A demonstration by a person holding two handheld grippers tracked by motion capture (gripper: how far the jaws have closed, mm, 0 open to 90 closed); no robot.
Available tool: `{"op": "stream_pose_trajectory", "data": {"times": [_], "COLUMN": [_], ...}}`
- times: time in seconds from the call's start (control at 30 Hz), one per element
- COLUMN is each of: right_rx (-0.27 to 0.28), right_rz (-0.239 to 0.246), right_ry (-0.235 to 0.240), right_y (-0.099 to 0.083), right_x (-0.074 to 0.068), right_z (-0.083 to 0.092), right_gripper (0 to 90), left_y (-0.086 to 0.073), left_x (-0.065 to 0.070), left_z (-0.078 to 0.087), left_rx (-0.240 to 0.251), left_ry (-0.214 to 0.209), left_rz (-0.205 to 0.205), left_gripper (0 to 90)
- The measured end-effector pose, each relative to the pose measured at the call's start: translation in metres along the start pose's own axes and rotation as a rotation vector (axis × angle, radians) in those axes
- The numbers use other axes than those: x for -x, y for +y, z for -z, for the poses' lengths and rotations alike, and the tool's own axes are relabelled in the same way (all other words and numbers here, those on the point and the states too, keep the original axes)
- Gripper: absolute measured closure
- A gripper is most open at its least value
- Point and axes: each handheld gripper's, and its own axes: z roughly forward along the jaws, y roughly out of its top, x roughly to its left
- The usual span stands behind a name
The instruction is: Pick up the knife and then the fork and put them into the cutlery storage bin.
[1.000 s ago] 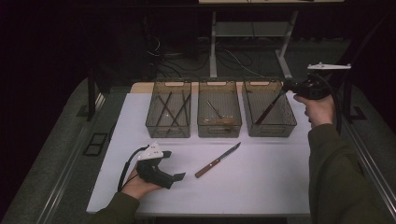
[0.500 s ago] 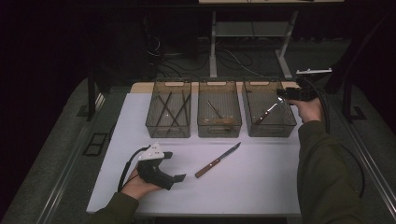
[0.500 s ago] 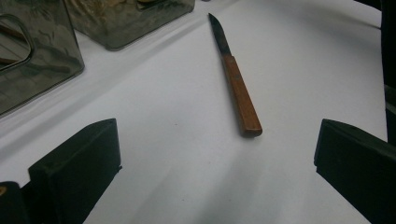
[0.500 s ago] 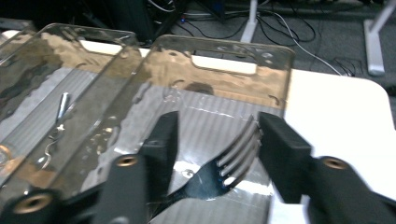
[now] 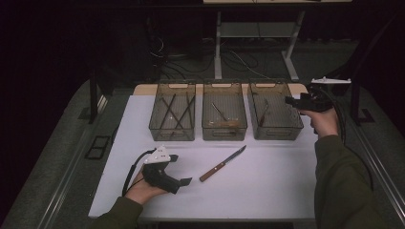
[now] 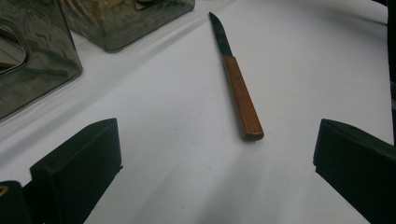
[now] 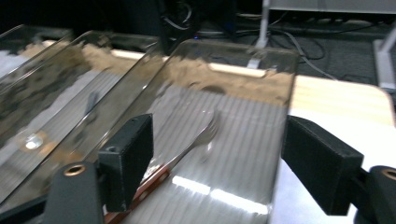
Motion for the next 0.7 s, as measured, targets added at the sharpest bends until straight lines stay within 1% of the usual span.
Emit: {"op": "stream_pose_trajectory", "data": {"times": [0.07, 0.1, 0.17, 0.2, 0.27, 0.33, 0.4, 0.5, 0.6, 0.63, 0.7], "right_rx": [0.001, -0.002, 0.006, 0.018, 0.020, 0.013, 0.002, 0.006, 0.012, 0.020, 0.028], "right_rz": [0.011, 0.015, 0.034, 0.050, 0.073, 0.089, 0.111, 0.133, 0.145, 0.142, 0.137], "right_ry": [0.034, 0.041, 0.060, 0.054, 0.049, 0.070, 0.090, 0.106, 0.136, 0.138, 0.157], "right_y": [-0.008, -0.012, -0.021, -0.026, -0.035, -0.045, -0.054, -0.067, -0.081, -0.086, -0.096], "right_x": [-0.006, -0.011, -0.020, -0.026, -0.037, -0.046, -0.055, -0.069, -0.081, -0.084, -0.089], "right_z": [0.004, 0.007, 0.011, 0.014, 0.019, 0.023, 0.027, 0.034, 0.042, 0.045, 0.050], "right_gripper": [21.0, 20.5, 18.8, 18.7, 18.2, 18.1, 16.0, 16.0, 16.0, 16.0, 16.0], "left_y": [0.001, 0.002, 0.005, 0.006, 0.010, 0.015, 0.019, 0.024, 0.028, 0.029, 0.033], "left_x": [0.001, 0.000, 0.001, 0.001, 0.001, 0.000, 0.000, 0.001, 0.003, 0.004, 0.006], "left_z": [-0.002, -0.003, -0.005, -0.006, -0.008, -0.010, -0.012, -0.017, -0.025, -0.028, -0.034], "left_rx": [-0.013, -0.020, -0.024, -0.024, -0.021, -0.019, -0.017, -0.026, -0.040, -0.048, -0.060], "left_ry": [0.006, 0.009, 0.025, 0.033, 0.051, 0.053, 0.056, 0.057, 0.051, 0.045, 0.041], "left_rz": [0.009, 0.003, 0.009, 0.009, 0.018, 0.027, 0.033, 0.037, 0.032, 0.030, 0.025], "left_gripper": [0.2, 0.8, 2.1, 2.9, 5.1, 8.4, 12.5, 16.3, 22.4, 24.3, 29.2]}}
